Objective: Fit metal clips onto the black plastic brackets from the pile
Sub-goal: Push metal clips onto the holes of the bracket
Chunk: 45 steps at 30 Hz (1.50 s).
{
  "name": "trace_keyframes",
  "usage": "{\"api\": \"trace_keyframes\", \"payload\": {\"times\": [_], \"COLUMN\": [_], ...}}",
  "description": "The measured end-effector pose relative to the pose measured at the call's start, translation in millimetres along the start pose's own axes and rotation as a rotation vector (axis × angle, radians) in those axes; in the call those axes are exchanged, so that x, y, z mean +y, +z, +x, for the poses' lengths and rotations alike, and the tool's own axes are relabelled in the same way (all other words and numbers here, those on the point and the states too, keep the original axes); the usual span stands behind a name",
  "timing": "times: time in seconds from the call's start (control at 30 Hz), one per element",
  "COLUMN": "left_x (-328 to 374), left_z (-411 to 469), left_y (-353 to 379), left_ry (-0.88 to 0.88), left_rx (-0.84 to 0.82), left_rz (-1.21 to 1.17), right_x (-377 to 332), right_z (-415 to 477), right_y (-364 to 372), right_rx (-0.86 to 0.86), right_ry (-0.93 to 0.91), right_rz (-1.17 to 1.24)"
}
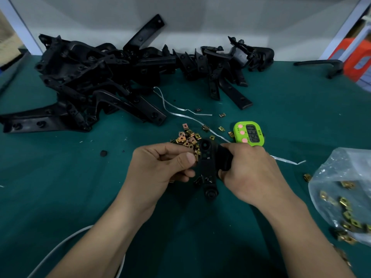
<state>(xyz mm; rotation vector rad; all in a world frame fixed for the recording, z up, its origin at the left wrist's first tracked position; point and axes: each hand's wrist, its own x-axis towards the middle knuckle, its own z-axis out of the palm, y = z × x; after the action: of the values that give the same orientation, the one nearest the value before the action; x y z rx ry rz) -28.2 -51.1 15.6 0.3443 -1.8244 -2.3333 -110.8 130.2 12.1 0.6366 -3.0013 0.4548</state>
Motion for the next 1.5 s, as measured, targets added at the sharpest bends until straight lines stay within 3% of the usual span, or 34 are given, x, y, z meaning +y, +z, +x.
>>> {"api": "trace_keyframes", "payload": {"times": [0.4, 0.57, 0.63, 0.77, 0.87, 1.07, 1.17, 1.37, 1.5], "left_x": [1.3, -1.9, -1.2, 3.1, 5.7, 0.7, -5.1, -9.9, -14.2], "left_z": [-1.3, -3.7, -5.2, -17.7, -29.5, -22.8, -19.5, -19.0, -17.9], "left_y": [2.5, 5.5, 6.2, 16.5, 28.3, 26.0, 23.4, 12.0, 11.7], "left_ry": [-0.011, -0.021, 0.016, 0.162, 0.221, 0.198, 0.303, 0.261, 0.282], "left_rx": [-0.018, 0.053, 0.111, 0.248, 0.293, 0.170, 0.245, 0.210, 0.134], "left_rz": [-0.003, 0.010, 0.124, 0.575, 0.639, 0.488, 0.714, 1.183, 1.248], "right_x": [-6.1, -15.0, -19.0, -29.3, -33.0, -23.3, -10.0, 14.3, 11.7], "right_z": [-0.6, -5.9, -6.7, -8.1, -10.3, -6.5, -2.6, 3.7, 3.9], "right_y": [-4.5, -4.9, -4.3, -1.6, 0.2, -0.8, -5.0, -10.1, -7.6], "right_rx": [-0.072, -0.034, -0.033, -0.018, -0.032, 0.026, 0.082, 0.104, 0.085], "right_ry": [0.014, 0.069, 0.107, 0.134, 0.137, 0.222, 0.288, 0.373, 0.347], "right_rz": [-0.029, -0.167, -0.203, -0.265, -0.263, -0.159, -0.105, -0.101, -0.072]}}
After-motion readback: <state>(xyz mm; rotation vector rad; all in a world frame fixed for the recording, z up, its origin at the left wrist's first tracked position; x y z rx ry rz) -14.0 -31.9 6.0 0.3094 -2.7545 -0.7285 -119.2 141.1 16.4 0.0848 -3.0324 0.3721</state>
